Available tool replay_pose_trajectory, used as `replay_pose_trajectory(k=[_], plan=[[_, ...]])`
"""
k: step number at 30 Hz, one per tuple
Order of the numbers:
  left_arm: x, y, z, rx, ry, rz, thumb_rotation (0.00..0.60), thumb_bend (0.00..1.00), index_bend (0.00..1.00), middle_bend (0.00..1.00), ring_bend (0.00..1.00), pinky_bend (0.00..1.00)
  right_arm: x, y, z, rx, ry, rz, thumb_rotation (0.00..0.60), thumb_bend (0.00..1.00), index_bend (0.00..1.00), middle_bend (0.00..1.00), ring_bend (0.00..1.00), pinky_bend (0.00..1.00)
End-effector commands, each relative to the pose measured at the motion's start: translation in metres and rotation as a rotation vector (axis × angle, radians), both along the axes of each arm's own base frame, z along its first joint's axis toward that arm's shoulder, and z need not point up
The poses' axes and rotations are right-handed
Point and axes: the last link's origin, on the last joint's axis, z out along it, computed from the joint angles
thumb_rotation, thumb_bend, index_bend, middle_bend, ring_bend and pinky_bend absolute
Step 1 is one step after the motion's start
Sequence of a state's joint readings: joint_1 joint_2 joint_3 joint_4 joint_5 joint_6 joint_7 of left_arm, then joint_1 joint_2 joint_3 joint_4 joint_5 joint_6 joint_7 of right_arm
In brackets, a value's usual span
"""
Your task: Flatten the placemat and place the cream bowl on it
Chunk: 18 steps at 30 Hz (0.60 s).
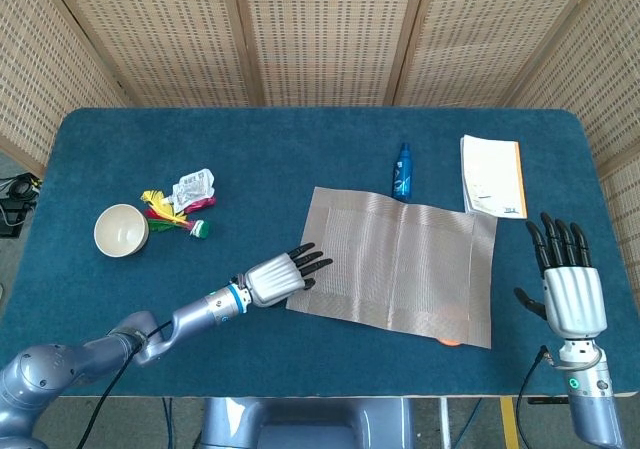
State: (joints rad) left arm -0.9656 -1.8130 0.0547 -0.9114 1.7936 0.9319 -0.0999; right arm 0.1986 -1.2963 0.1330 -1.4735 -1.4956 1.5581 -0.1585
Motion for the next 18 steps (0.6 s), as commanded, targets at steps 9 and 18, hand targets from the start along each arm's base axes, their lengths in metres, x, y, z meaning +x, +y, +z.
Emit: replay_pose_trajectory(k=[9, 18], plan=[[0.005, 0.001, -0.003, 0.003, -0.003, -0.010, 0.600, 0.13, 0.42, 0.00, 0.00, 0.00, 0.001, 0.000, 0.002, -0.007, -0.001, 0.005, 0.600, 0.00, 0.02, 0.00, 0.00, 0.00], [0.014, 0.002, -0.004, 0.003, -0.011, -0.021, 0.600, 0.31, 0.42, 0.00, 0.00, 0.00, 0.001, 0.001, 0.004, -0.007, -0.001, 0.008, 0.600, 0.00, 0.03, 0.00, 0.00, 0.00]])
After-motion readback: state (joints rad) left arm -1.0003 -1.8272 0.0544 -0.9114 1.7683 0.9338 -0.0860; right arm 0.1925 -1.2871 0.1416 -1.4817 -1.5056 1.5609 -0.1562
